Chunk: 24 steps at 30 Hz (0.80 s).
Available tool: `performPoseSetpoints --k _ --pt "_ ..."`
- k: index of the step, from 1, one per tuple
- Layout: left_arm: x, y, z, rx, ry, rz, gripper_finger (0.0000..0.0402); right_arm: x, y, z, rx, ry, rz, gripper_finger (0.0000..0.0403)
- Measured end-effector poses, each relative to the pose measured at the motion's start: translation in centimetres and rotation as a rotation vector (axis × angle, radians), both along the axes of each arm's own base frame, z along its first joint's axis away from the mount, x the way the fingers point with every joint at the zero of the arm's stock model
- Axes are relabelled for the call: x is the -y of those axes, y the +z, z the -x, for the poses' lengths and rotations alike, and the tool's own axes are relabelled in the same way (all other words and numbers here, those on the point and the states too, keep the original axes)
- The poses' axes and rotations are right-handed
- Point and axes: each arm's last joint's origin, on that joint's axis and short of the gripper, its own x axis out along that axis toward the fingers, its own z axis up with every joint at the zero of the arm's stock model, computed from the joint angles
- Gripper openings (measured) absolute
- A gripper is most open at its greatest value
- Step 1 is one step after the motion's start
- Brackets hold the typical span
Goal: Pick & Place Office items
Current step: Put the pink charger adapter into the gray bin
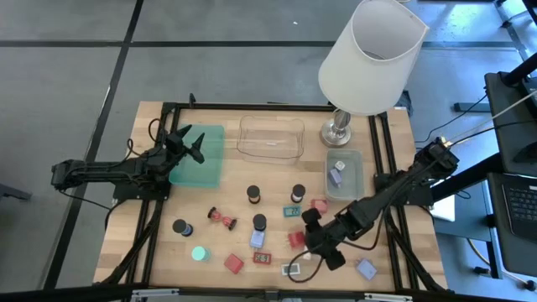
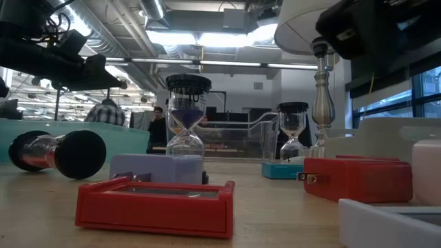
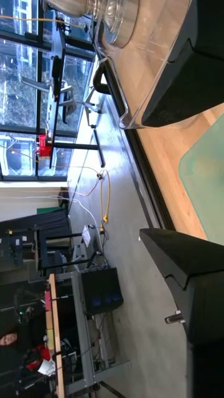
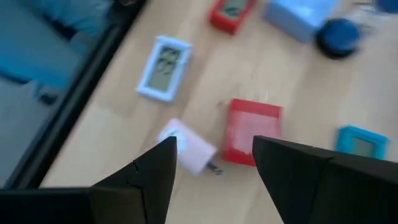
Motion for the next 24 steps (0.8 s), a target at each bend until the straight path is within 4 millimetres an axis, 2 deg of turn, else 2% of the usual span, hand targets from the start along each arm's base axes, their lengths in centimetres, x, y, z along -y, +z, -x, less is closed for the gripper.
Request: performPoseSetpoints --k 8,14,19,24 --pt "0.0 0.0 0.0 0.000 0.000 0.000 0.0279 -0.2 -0.3 0.0 0.033 0.229 0.050 0.0215" --pt "0.0 0.0 0.0 0.000 0.000 0.000 0.0279 -0.7 -3.1 -0.7 -0.002 0.376 0.129 0.0215" --pt "0.0 0.0 0.0 0.000 0.000 0.000 0.0279 -0.8 -4.5 -1.1 0.003 0.433 0.208 0.0215" --pt "0.0 0.0 0.0 0.000 0.000 0.000 0.0279 -0.7 -4.5 -1.8 0.057 0.448 0.207 0.0215"
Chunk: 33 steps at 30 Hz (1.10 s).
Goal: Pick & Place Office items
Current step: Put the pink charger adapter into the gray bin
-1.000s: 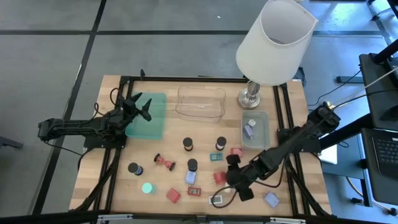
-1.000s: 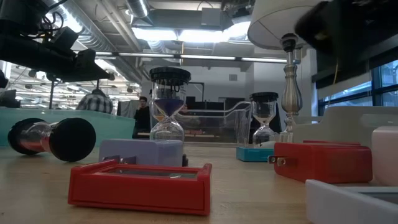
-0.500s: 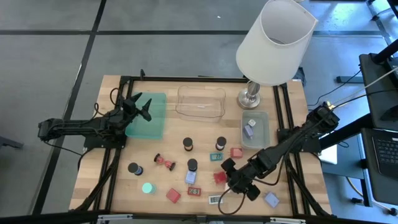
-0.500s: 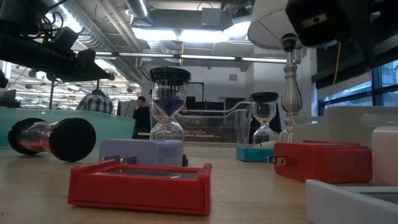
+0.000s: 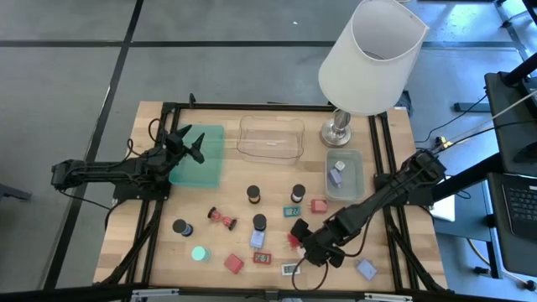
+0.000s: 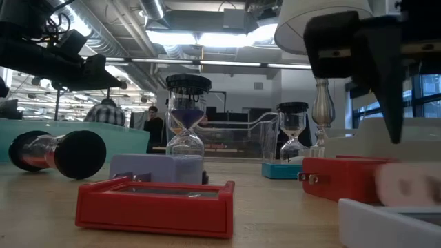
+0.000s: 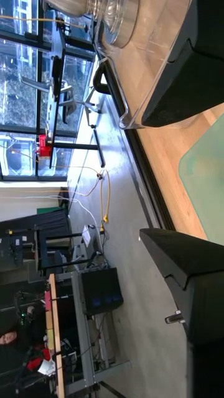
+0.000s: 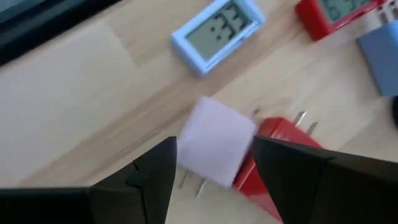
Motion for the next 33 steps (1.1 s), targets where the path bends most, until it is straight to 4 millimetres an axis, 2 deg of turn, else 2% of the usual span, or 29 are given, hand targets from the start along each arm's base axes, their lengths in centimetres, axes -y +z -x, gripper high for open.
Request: performPoseSetpoints --k 7,17,24,33 --pt "0.0 0.0 0.0 0.000 0.000 0.000 0.0279 0.1 0.2 -0.4 0.014 -0.030 -0.038 0.0215" --pt "0.0 0.0 0.0 0.000 0.000 0.000 0.0279 -0.3 0.4 -0.9 0.006 -0.190 -0.152 0.0215" --pt "0.0 0.0 0.0 0.000 0.000 0.000 0.0279 -0.9 -1.5 -1.0 -0.015 -0.266 -0.112 0.0215" --pt "0.0 0.0 0.0 0.000 0.000 0.000 0.0279 -0.9 -1.7 -1.0 -0.040 -0.410 -0.147 0.0215"
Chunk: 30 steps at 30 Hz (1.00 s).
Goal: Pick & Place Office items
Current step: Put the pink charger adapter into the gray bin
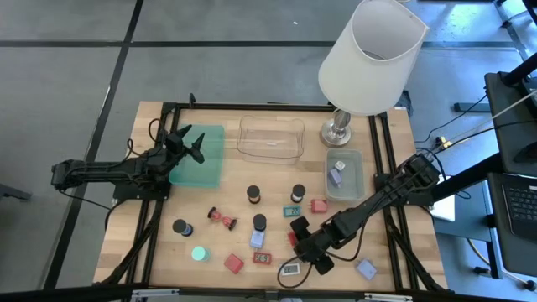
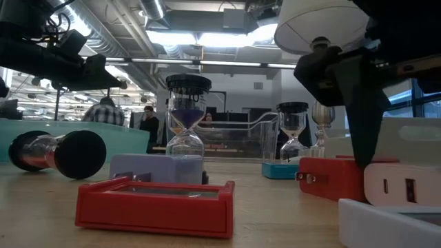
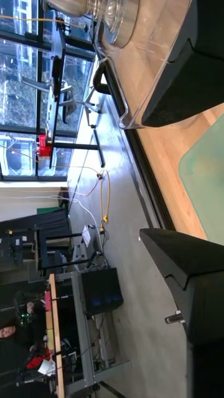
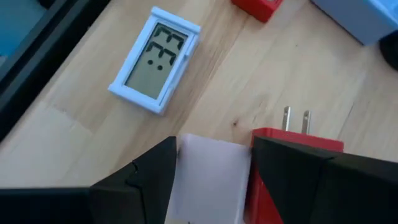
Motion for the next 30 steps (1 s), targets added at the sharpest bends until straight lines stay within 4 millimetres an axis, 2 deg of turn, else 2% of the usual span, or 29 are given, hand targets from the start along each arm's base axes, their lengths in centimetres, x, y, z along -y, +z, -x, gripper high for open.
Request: performPoseSetpoints --k 12,22,30 --pt "0.0 0.0 0.0 0.000 0.000 0.000 0.0279 -0.6 -0.1 0.6 -0.033 -0.106 -0.037 0.0215" --pt "0.0 0.0 0.0 0.000 0.000 0.000 0.0279 -0.7 -0.2 1.0 -0.070 -0.124 -0.032 0.0215" --pt "0.0 0.0 0.0 0.000 0.000 0.000 0.0279 -0.8 -1.4 0.8 -0.103 -0.125 -0.021 0.0216"
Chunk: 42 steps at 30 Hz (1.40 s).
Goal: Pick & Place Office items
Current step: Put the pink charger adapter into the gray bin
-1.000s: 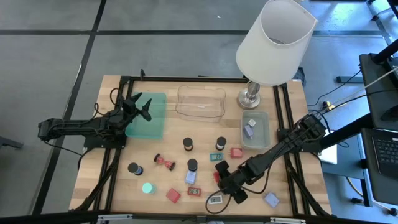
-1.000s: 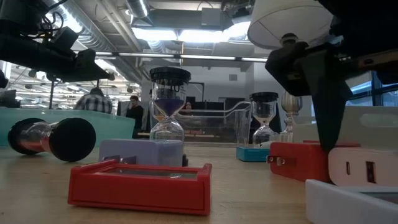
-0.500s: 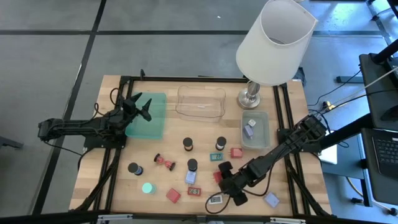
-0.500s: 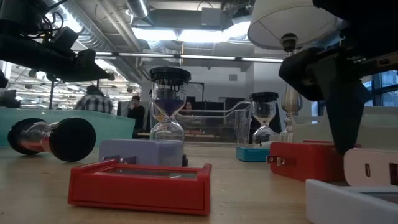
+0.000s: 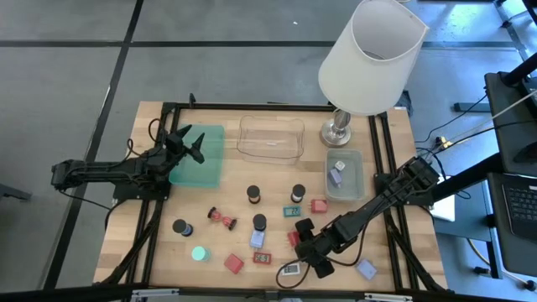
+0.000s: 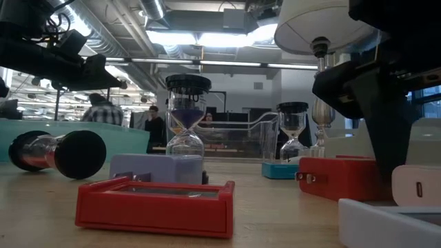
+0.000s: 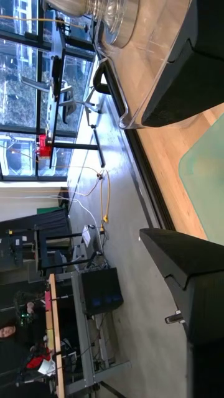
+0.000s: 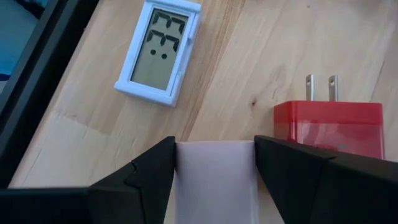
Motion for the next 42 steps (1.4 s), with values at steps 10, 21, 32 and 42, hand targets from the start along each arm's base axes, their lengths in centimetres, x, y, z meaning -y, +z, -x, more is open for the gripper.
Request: performPoseSetpoints --k 10,21,32,42 --pt "0.0 0.0 0.0 0.000 0.000 0.000 0.0279 0.1 -0.4 0.2 -0.045 -0.047 -0.019 0.0253" --pt "0.0 0.0 0.0 0.000 -0.001 0.000 0.0279 0.1 -0.1 0.3 -0.063 -0.044 -0.038 0.0302" --pt "0.0 0.0 0.0 0.000 -0.001 0.000 0.0279 0.4 0.2 1.0 -0.114 -0.113 -0.029 0.0279" --pt "0.0 0.0 0.0 0.000 0.000 0.000 0.0279 0.4 0.3 1.0 -0.135 -0.222 -0.059 0.0216"
